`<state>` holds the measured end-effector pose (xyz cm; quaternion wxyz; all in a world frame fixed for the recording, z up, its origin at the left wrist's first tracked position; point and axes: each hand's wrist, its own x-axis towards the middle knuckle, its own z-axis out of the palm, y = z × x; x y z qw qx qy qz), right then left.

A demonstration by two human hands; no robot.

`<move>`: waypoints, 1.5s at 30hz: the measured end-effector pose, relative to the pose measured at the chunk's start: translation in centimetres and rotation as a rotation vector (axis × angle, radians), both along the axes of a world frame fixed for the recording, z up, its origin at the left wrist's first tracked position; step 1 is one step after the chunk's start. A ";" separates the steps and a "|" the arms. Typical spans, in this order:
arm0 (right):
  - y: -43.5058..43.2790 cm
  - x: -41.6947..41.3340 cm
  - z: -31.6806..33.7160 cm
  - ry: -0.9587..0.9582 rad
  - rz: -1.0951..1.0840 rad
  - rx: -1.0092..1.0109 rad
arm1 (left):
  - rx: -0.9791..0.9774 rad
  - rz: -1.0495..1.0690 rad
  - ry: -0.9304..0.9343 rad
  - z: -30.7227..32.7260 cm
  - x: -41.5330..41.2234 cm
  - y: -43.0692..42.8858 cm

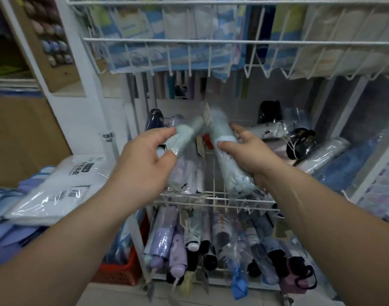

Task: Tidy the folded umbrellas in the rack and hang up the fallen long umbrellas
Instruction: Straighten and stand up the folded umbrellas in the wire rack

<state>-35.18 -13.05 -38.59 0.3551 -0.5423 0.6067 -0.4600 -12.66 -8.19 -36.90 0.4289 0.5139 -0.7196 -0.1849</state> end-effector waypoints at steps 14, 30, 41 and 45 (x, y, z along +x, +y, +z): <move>-3.0 6.8 -2.9 0.006 0.063 0.069 | -0.013 0.198 -0.736 -3.7 0.8 -4.5; -3.0 5.7 -2.0 0.745 0.126 0.053 | -0.098 -0.128 -0.805 -3.5 -1.7 -6.2; -3.0 -5.1 1.6 1.442 -0.149 -0.045 | -0.116 -0.133 -1.100 -3.2 -4.5 -7.1; -4.1 -7.3 0.9 1.522 -0.131 0.146 | -0.119 -0.132 -1.153 -1.7 -7.1 -7.4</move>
